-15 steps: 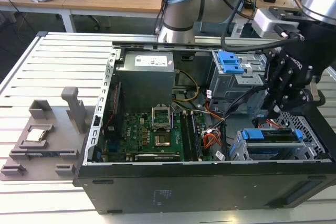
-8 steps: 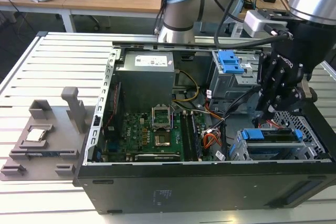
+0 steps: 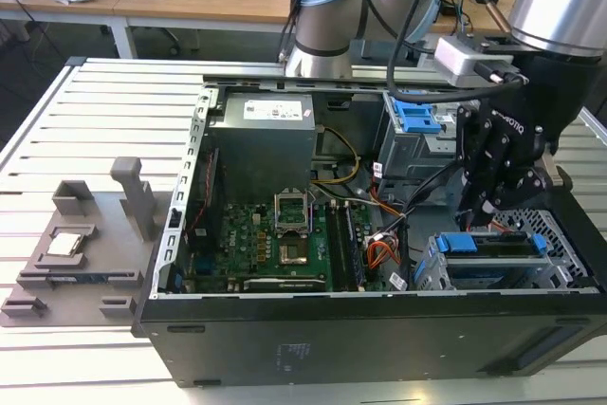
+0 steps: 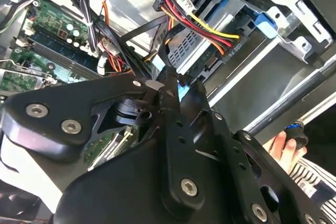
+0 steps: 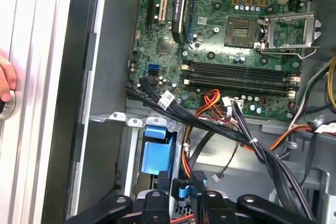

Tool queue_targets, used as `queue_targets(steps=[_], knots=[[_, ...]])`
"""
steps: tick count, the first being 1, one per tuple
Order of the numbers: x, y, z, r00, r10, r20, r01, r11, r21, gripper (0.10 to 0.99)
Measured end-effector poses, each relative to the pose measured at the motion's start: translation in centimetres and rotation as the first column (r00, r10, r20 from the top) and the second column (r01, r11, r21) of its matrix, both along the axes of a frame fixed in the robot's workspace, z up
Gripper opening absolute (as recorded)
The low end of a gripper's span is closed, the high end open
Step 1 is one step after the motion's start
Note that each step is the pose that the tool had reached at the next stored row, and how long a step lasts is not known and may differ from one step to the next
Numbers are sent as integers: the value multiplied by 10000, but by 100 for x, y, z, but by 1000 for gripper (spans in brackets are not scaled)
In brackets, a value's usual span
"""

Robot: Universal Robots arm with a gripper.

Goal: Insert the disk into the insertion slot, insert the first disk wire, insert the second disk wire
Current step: 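Insert the second disk wire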

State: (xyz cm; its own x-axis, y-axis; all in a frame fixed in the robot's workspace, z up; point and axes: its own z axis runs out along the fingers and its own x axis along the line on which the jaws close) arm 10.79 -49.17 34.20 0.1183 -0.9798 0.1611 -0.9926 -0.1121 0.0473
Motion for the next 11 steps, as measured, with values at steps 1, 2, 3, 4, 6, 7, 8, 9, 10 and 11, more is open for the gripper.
queue_targets(steps=[1,2,3,4,6,7,8,9,10,11], knots=[[6,0,-2,10000,-2,0,2,10000,-71,302],[9,0,-2,10000,-2,1,2,10000,-73,302],[11,0,-2,10000,-2,0,2,10000,-72,302],[13,0,-3,10000,-1,1,1,10000,-72,302],[15,0,-3,10000,-1,0,1,10000,-72,286],[16,0,-2,10000,-1,0,1,10000,-73,220],[18,0,-2,10000,-2,0,2,10000,-72,188],[20,0,-2,10000,-1,0,1,10000,-73,188],[22,0,-2,10000,-2,0,2,10000,-72,188],[23,0,-3,10000,-2,0,2,10000,-72,188]])
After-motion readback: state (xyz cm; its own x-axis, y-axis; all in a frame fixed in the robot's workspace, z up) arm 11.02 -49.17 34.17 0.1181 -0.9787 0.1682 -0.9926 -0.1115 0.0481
